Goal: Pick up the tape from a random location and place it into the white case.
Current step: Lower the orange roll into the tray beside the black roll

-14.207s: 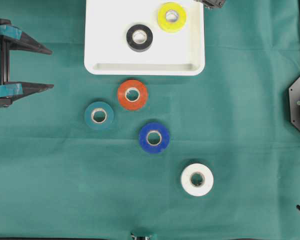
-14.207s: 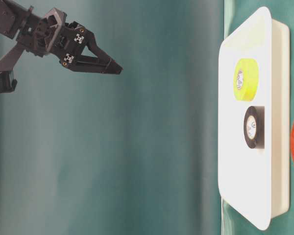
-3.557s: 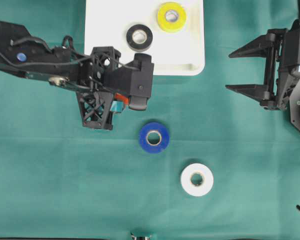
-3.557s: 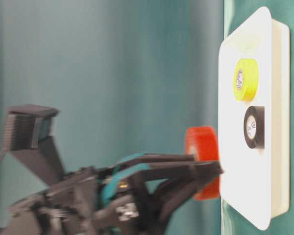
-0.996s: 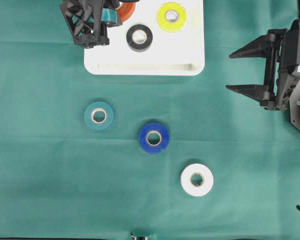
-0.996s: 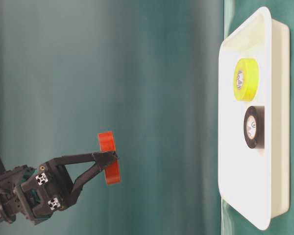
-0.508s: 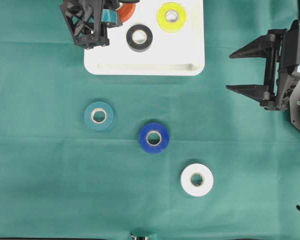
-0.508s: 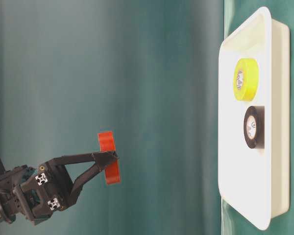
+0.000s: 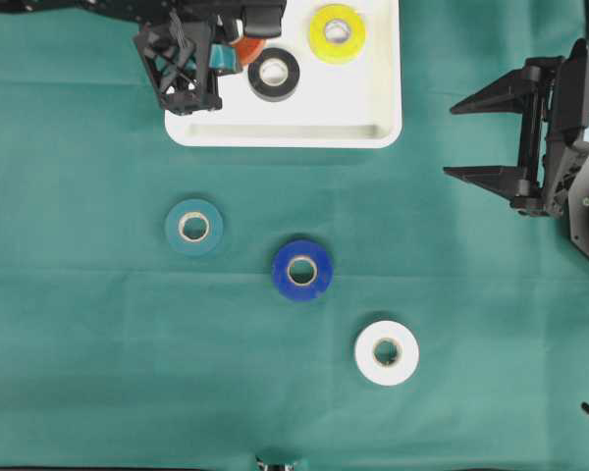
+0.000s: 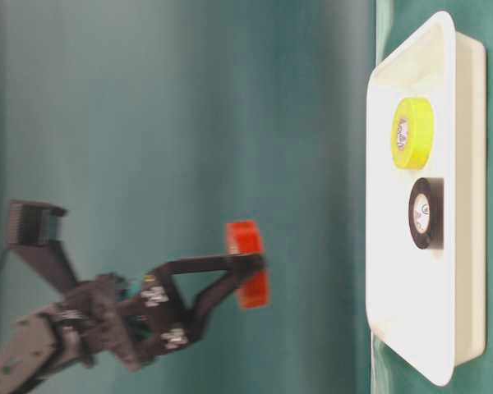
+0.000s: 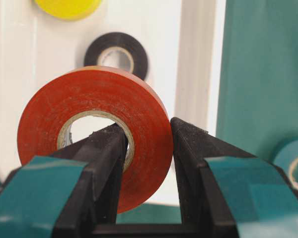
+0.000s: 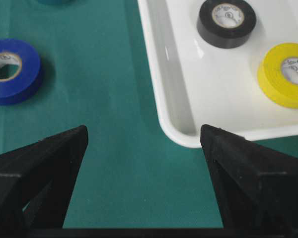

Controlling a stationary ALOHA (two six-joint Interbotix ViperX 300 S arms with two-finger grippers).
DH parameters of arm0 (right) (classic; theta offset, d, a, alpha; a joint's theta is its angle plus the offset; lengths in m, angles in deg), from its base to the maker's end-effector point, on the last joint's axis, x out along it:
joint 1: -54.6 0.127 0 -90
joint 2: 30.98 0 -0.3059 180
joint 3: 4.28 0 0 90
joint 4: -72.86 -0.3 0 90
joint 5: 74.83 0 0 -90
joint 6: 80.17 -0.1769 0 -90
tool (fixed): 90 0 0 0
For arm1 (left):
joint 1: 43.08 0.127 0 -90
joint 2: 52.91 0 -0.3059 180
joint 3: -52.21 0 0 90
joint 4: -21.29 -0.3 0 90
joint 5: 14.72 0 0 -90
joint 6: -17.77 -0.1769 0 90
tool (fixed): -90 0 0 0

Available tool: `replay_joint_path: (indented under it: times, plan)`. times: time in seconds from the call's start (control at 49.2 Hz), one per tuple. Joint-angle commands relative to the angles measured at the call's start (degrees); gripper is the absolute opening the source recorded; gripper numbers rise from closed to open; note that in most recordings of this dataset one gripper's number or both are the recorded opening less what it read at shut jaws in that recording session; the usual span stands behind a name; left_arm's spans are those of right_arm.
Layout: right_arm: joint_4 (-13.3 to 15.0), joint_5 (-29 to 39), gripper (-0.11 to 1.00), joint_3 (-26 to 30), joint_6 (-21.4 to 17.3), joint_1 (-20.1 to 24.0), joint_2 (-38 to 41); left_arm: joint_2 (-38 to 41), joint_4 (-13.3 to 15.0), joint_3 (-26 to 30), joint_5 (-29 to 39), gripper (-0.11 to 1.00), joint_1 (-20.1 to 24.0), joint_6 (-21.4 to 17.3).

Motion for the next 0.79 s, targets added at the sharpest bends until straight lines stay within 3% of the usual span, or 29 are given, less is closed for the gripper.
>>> replay_joint_path:
  times: [0.0,0.467,0.772]
  plan:
    - [0.1,-0.4,0.87,1.6,0.0,0.2,0.2,0.4,0.0,-1.1,-3.5,0.24,0.4,0.0]
    - [0.2,-0.4,0.87,1.6,0.0,0.2,0.2,8.1,0.0,-9.9,-18.1,0.24,4.4,-0.1]
    - [0.3,-0.4,0.87,1.6,0.0,0.0,0.2,12.0,0.1,-11.8,-21.0,0.24,6.0,-0.3]
